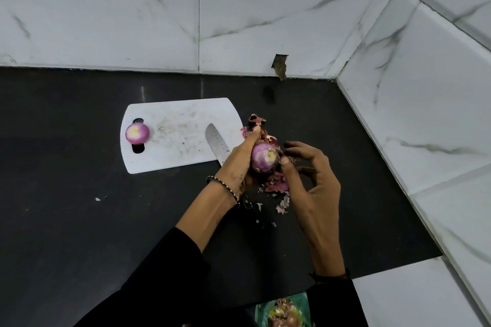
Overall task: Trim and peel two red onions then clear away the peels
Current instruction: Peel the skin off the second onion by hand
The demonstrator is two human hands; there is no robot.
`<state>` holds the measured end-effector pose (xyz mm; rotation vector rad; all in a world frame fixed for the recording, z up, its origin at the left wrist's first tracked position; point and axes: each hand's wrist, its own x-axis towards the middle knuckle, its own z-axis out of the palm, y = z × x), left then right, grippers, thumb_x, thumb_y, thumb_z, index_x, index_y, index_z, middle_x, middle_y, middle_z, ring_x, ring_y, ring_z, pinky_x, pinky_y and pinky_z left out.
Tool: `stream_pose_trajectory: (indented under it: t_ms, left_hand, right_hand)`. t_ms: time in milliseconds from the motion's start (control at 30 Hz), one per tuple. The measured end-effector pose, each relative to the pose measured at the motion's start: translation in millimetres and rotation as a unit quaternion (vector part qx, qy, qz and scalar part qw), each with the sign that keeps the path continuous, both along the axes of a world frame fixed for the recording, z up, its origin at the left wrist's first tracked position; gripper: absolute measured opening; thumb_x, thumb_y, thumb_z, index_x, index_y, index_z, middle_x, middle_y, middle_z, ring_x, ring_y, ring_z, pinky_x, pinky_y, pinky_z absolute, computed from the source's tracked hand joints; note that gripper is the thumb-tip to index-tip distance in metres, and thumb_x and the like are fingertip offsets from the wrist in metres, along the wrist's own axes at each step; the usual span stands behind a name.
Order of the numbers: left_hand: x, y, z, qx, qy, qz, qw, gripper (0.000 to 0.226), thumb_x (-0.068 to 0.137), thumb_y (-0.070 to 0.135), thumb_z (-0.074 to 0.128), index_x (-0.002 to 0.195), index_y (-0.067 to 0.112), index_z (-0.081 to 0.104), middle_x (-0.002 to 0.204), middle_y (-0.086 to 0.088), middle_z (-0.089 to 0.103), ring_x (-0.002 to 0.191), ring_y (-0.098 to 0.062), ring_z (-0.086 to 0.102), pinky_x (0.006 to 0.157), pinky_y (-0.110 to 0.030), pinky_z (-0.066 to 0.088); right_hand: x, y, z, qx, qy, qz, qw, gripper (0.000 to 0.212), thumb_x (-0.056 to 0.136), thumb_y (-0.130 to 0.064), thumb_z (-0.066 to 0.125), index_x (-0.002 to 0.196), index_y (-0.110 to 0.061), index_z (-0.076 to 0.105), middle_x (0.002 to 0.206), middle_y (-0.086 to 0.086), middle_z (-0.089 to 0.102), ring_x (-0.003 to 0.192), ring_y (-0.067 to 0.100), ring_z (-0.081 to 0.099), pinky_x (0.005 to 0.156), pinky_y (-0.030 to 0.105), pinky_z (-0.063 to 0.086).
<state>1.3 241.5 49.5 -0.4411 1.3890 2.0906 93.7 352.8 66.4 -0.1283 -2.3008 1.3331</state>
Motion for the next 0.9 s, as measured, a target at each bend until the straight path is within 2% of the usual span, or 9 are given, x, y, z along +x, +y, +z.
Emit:
stream_pose_trajectory:
  t_ms: [133,233,333,433,533,633,700,800,900]
  left_hand:
    - [0,-3,2,-0.007,0.009,-0.017,1.000,0.056,0.089,0.062,0.056,0.067,0.016,0.079,0.087,-0.011,0.076,0.100,-0.032,0.069,0.101,-0.048,0.051]
    - [1,-4,11,-0.006,0.016,-0.034,0.999,0.050,0.089,0.059,0.057,0.089,0.012,0.074,0.093,-0.012,0.074,0.100,-0.031,0.070,0.097,-0.045,0.053]
    - [0,-4,14,-0.012,0.024,-0.054,0.998,0.044,0.091,0.051,0.059,0.080,0.010,0.067,0.068,-0.007,0.070,0.066,-0.019,0.069,0.075,-0.033,0.055]
    - [2,-3,14,-0.017,0.025,-0.063,0.998,0.045,0.092,0.052,0.059,0.074,0.010,0.064,0.060,-0.006,0.067,0.054,-0.016,0.064,0.065,-0.027,0.052]
    - [3,-4,12,-0.032,0.027,-0.063,0.997,0.054,0.095,0.057,0.048,0.068,0.012,0.060,0.043,0.002,0.057,0.034,-0.006,0.053,0.055,-0.023,0.039]
    - [3,-3,13,-0.033,0.026,-0.086,0.995,0.060,0.094,0.064,0.042,0.070,0.016,0.068,0.056,-0.002,0.068,0.060,-0.015,0.066,0.066,-0.029,0.047]
    - [3,-2,15,-0.035,0.021,-0.084,0.996,0.055,0.094,0.063,0.044,0.077,0.017,0.068,0.066,-0.004,0.072,0.077,-0.022,0.065,0.073,-0.035,0.050]
    - [6,-4,17,-0.046,0.029,-0.090,0.994,0.050,0.093,0.063,0.046,0.083,0.017,0.065,0.083,-0.008,0.069,0.084,-0.024,0.062,0.081,-0.038,0.048]
    - [6,-7,17,-0.057,0.044,-0.137,0.988,0.054,0.090,0.067,0.047,0.088,0.020,0.072,0.094,-0.010,0.072,0.093,-0.028,0.064,0.078,-0.038,0.051]
  right_hand:
    - [3,-4,7,0.040,0.025,0.017,0.999,0.018,0.093,-0.028,0.069,0.108,-0.018,0.069,0.106,-0.006,0.065,0.100,0.011,0.063,0.083,0.025,0.054]
    - [5,-6,12,0.050,0.033,0.026,0.998,0.027,0.090,-0.038,0.068,0.108,-0.018,0.067,0.104,-0.005,0.064,0.098,0.011,0.063,0.081,0.020,0.052]
    - [5,-3,13,0.095,0.032,0.059,0.993,0.039,0.083,-0.037,0.078,0.112,-0.014,0.066,0.106,-0.004,0.062,0.097,0.012,0.060,0.079,0.018,0.049]
    - [4,-1,9,0.127,0.029,0.066,0.989,0.044,0.077,-0.029,0.087,0.112,-0.015,0.066,0.106,-0.005,0.060,0.095,0.011,0.058,0.078,0.018,0.047]
    - [3,-4,6,0.134,0.038,0.057,0.989,0.040,0.077,-0.025,0.087,0.110,-0.013,0.068,0.105,-0.005,0.059,0.092,0.006,0.056,0.077,0.012,0.043]
    - [4,-7,5,0.129,0.057,0.042,0.989,0.031,0.081,-0.021,0.083,0.109,-0.011,0.072,0.104,-0.003,0.063,0.091,0.009,0.059,0.077,0.013,0.045]
    - [5,-6,5,0.132,0.065,0.034,0.989,0.027,0.084,-0.022,0.079,0.108,-0.012,0.074,0.104,-0.003,0.065,0.093,0.012,0.062,0.077,0.018,0.049]
    - [8,-5,5,0.132,0.062,0.024,0.989,0.027,0.086,-0.025,0.075,0.109,-0.013,0.075,0.105,-0.005,0.067,0.095,0.011,0.063,0.076,0.022,0.052]
    - [10,-5,6,0.120,0.063,0.008,0.991,0.025,0.087,-0.026,0.074,0.111,-0.017,0.075,0.105,-0.010,0.066,0.094,0.009,0.064,0.075,0.020,0.052]
